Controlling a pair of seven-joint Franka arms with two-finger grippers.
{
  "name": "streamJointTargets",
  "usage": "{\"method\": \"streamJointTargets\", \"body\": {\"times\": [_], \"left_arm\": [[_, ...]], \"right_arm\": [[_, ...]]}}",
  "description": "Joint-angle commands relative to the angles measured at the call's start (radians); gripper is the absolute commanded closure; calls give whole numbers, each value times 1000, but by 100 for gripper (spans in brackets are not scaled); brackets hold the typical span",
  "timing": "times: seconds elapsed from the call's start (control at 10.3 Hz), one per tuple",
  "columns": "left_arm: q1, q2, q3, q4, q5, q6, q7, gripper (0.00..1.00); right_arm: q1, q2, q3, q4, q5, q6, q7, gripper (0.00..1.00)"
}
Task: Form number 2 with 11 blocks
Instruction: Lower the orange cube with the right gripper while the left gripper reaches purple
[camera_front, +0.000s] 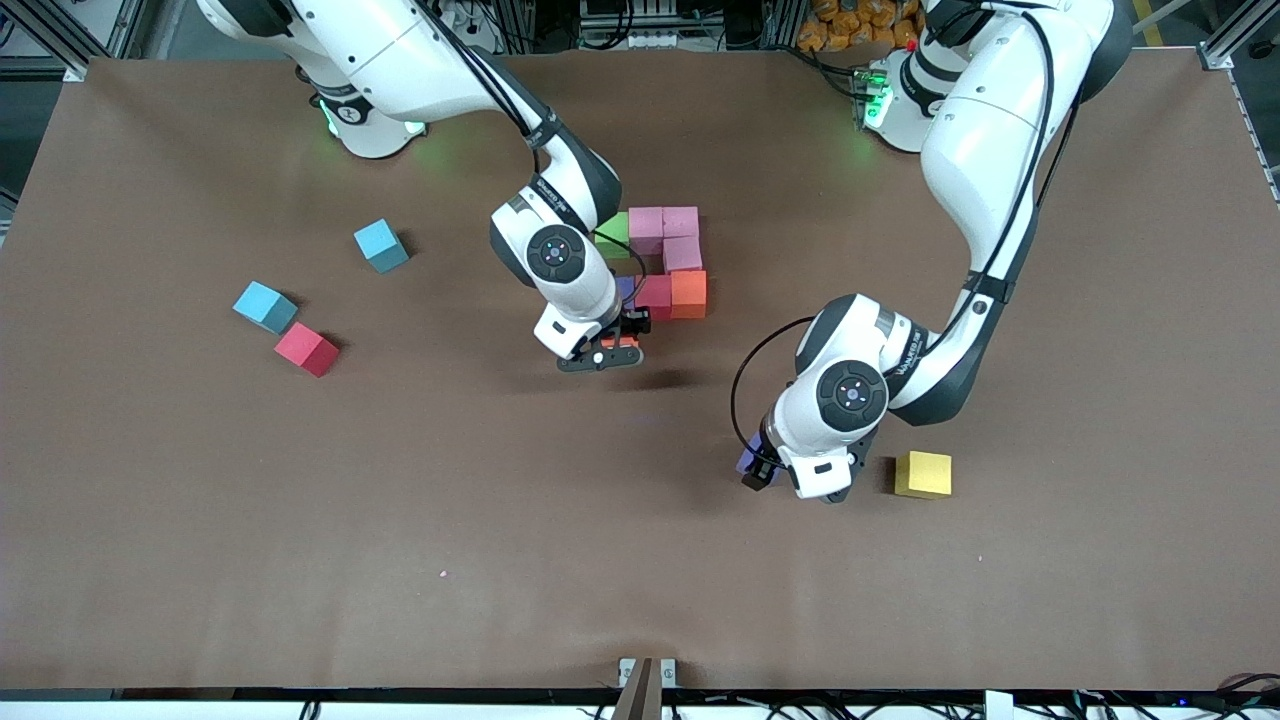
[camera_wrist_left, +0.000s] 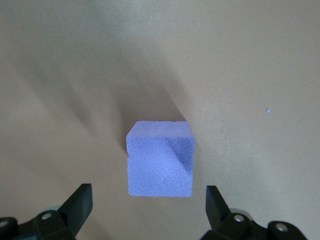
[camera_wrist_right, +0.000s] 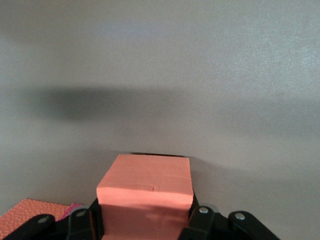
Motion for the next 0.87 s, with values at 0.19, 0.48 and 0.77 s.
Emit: {"method": "streamJointTargets", "body": {"times": [0.19,0.48,0.77], "left_arm": [[7,31,1,26,-25,21,39,0],[5,37,1,25,-25,52,34,0],[8,66,1,26,-25,124,41,0]], "right_arm": [[16,15,-13,20,-19,1,26,60],[16,15,-13,17,-31,1,26,60],[17,21,-13,19,-33,1,26,60]]}}
